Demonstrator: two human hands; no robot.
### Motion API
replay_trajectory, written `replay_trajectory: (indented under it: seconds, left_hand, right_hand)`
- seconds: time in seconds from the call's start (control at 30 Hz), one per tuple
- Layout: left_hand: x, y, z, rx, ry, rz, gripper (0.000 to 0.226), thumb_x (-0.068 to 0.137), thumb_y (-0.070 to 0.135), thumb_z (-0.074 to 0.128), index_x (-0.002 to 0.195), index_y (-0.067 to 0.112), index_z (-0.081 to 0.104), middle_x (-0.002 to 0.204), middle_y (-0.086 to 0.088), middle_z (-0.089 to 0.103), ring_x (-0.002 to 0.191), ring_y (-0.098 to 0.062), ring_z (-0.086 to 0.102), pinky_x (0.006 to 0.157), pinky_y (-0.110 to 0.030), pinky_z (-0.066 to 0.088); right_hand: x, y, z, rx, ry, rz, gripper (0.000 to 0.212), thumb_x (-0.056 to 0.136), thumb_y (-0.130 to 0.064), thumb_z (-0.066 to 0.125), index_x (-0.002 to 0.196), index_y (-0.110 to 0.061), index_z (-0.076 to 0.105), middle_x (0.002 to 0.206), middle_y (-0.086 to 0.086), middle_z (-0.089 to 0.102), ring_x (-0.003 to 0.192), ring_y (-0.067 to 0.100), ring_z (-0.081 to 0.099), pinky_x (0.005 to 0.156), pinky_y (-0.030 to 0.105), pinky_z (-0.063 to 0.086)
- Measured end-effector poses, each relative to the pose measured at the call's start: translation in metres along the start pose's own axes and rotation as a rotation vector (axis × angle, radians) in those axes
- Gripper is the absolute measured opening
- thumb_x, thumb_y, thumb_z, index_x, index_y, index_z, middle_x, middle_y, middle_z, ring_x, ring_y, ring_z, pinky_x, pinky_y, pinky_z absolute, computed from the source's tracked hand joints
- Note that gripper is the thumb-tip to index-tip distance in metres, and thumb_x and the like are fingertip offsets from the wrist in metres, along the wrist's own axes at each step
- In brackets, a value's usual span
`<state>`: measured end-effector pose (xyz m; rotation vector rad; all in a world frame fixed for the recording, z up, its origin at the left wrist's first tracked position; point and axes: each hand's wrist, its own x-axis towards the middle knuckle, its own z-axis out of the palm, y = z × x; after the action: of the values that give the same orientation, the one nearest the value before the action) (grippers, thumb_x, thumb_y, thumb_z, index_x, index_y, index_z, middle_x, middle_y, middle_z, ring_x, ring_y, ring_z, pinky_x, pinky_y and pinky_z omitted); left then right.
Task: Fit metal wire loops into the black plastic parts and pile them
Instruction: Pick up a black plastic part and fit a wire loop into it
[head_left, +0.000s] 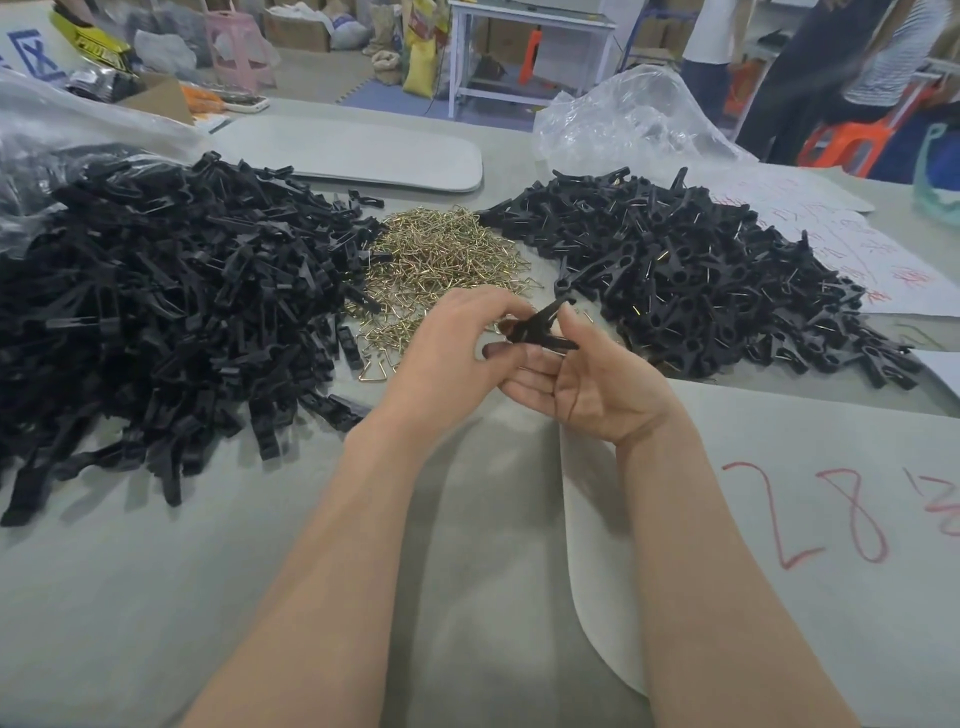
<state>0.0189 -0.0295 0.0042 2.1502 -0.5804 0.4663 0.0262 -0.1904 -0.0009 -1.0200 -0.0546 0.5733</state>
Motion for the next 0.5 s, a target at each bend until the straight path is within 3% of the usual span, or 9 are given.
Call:
replay_trajectory:
  seconds: [0.1,0.17,0.23,0.3,0.4,0.5]
  left_hand:
    - [0.0014,0.0027,-0.0002,-0.024,-0.012,0.024,0.029,0.079,0.009,0.073,0.107,0.009,0.068,0.118,0.003,0.059,0.113,-0.018,0.052,0.102,-0.028,0.036]
    - [0.0012,0.0044,0.0006,-0.034,-0.026,0.057,0.033,0.078,0.008,0.074,0.111,0.01,0.067,0.116,0.008,0.057,0.113,-0.016,0.053,0.102,-0.027,0.036]
    - [0.0008,0.0057,0.0014,-0.021,-0.03,0.077,0.035,0.078,0.007,0.073,0.113,0.011,0.067,0.113,0.009,0.058,0.11,-0.011,0.052,0.1,-0.024,0.034]
    - [0.0006,0.0063,0.0016,-0.019,-0.028,0.088,0.034,0.078,0.008,0.073,0.111,0.01,0.067,0.11,0.007,0.062,0.103,-0.005,0.05,0.097,-0.019,0.032]
    - [0.0007,0.0055,0.001,-0.023,-0.055,0.086,0.03,0.079,0.01,0.072,0.108,0.011,0.067,0.106,0.004,0.066,0.1,-0.009,0.054,0.096,-0.024,0.036]
    - [0.0,0.0023,0.0004,-0.023,-0.054,0.055,0.03,0.08,0.009,0.071,0.109,0.011,0.067,0.103,0.004,0.066,0.097,-0.008,0.055,0.093,-0.019,0.036]
  right_hand:
    - [0.0017,0.0041,-0.003,0.064,-0.07,-0.023,0.05,0.068,-0.04,0.071,0.105,-0.006,0.066,0.096,0.012,0.073,0.09,0.019,0.07,0.082,0.032,0.057]
    - [0.0029,0.005,-0.0034,0.034,-0.068,-0.032,0.046,0.068,-0.04,0.072,0.103,-0.01,0.066,0.093,0.007,0.073,0.087,0.015,0.071,0.08,0.029,0.057]
    - [0.0035,0.005,-0.0024,0.014,-0.05,-0.03,0.056,0.062,-0.041,0.077,0.106,-0.011,0.06,0.091,0.004,0.073,0.085,0.013,0.071,0.078,0.028,0.057]
    - [0.0037,0.0054,-0.0018,-0.01,-0.03,-0.033,0.051,0.067,-0.04,0.07,0.107,-0.012,0.057,0.088,0.002,0.074,0.082,0.01,0.071,0.076,0.026,0.057]
    - [0.0036,0.0061,-0.0029,-0.032,-0.003,-0.033,0.036,0.078,-0.034,0.055,0.107,-0.013,0.057,0.085,0.0,0.074,0.079,0.008,0.071,0.072,0.024,0.057]
    - [0.0043,0.0049,-0.002,-0.091,0.016,-0.018,0.037,0.078,-0.036,0.057,0.106,-0.014,0.06,0.092,0.006,0.073,0.084,0.014,0.071,0.073,0.026,0.057]
